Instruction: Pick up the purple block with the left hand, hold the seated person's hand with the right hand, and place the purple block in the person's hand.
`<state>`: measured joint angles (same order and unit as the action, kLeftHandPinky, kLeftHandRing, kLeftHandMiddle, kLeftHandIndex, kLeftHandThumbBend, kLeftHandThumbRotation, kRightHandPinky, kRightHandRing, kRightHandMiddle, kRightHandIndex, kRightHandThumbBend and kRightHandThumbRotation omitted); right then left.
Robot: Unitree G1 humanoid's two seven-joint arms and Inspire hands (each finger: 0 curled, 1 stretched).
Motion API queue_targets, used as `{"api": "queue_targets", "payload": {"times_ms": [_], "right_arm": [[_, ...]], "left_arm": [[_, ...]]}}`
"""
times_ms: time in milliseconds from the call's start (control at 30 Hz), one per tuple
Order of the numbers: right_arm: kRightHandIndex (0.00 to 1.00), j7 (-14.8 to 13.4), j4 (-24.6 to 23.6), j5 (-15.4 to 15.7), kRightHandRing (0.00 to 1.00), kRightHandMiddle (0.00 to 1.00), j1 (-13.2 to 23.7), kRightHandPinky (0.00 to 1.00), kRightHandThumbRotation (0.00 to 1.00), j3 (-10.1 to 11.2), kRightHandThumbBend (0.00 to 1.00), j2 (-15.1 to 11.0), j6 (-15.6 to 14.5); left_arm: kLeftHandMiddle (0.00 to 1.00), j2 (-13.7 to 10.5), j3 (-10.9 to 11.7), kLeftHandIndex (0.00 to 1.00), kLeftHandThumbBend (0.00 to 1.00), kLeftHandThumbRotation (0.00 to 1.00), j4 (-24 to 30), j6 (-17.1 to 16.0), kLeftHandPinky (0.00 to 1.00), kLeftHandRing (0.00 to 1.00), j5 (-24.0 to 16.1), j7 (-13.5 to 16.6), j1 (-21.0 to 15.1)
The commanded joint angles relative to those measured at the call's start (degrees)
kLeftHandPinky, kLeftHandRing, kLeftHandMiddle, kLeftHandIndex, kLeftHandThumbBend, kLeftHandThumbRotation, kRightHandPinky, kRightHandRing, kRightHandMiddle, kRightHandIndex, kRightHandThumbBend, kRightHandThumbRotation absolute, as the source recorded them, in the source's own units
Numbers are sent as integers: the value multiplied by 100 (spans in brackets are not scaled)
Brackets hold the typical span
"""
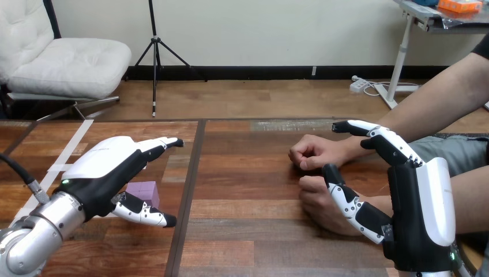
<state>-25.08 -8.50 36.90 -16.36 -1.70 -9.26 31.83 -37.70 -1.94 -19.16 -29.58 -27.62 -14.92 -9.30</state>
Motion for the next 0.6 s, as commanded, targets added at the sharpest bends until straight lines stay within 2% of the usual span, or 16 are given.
{"api": "queue_targets", "payload": {"times_ms": [0, 267, 567], "right_arm": [[67, 12, -78, -54, 73, 73, 398, 65, 0, 70, 40, -65, -9], [67, 42, -99, -74, 73, 72, 388, 65, 0, 83, 40, -67, -52], [67, 113, -140, -134, 73, 72, 369, 65, 0, 101, 40, -63, -98]], "left_arm": [[92, -112, -59, 89, 85, 16, -52, 129, 88, 91, -10, 15, -444], [91, -132, -150, 88, 82, 12, -89, 315, 85, 91, -120, 18, -536], [91, -173, -255, 88, 81, 9, -97, 543, 88, 91, -335, -2, -635]]}}
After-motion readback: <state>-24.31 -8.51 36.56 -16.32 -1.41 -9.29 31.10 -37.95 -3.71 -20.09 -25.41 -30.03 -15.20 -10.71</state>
